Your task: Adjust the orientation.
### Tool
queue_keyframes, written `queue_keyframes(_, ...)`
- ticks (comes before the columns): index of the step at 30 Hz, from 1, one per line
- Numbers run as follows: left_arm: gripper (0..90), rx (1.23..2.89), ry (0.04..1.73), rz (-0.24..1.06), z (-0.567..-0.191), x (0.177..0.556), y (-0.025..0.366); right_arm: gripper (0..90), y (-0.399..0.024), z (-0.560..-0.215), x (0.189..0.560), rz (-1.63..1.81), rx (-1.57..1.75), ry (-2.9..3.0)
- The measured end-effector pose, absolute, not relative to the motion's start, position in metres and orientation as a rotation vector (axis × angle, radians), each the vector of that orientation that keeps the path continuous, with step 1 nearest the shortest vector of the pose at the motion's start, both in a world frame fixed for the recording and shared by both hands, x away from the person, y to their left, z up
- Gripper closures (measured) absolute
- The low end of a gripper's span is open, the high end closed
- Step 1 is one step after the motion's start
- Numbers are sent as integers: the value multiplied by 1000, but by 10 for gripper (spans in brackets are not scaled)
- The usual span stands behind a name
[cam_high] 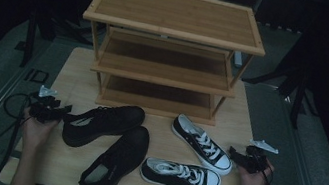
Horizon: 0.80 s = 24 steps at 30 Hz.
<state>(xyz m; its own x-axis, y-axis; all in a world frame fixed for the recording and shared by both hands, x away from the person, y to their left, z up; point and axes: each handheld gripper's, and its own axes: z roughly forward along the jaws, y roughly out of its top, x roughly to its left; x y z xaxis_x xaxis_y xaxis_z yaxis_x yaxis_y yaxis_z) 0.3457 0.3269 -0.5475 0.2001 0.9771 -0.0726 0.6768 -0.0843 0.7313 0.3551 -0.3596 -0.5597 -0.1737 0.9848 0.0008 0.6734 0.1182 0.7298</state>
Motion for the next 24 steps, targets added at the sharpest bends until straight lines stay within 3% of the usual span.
queue_keyframes(14,470,1881,1514,549,-547,347,324,189,-359,-560,355,830,1597,1913)
queue_keyframes(24,548,1915,1440,532,-529,348,323,189,-359,-560,355,835,1589,1923)
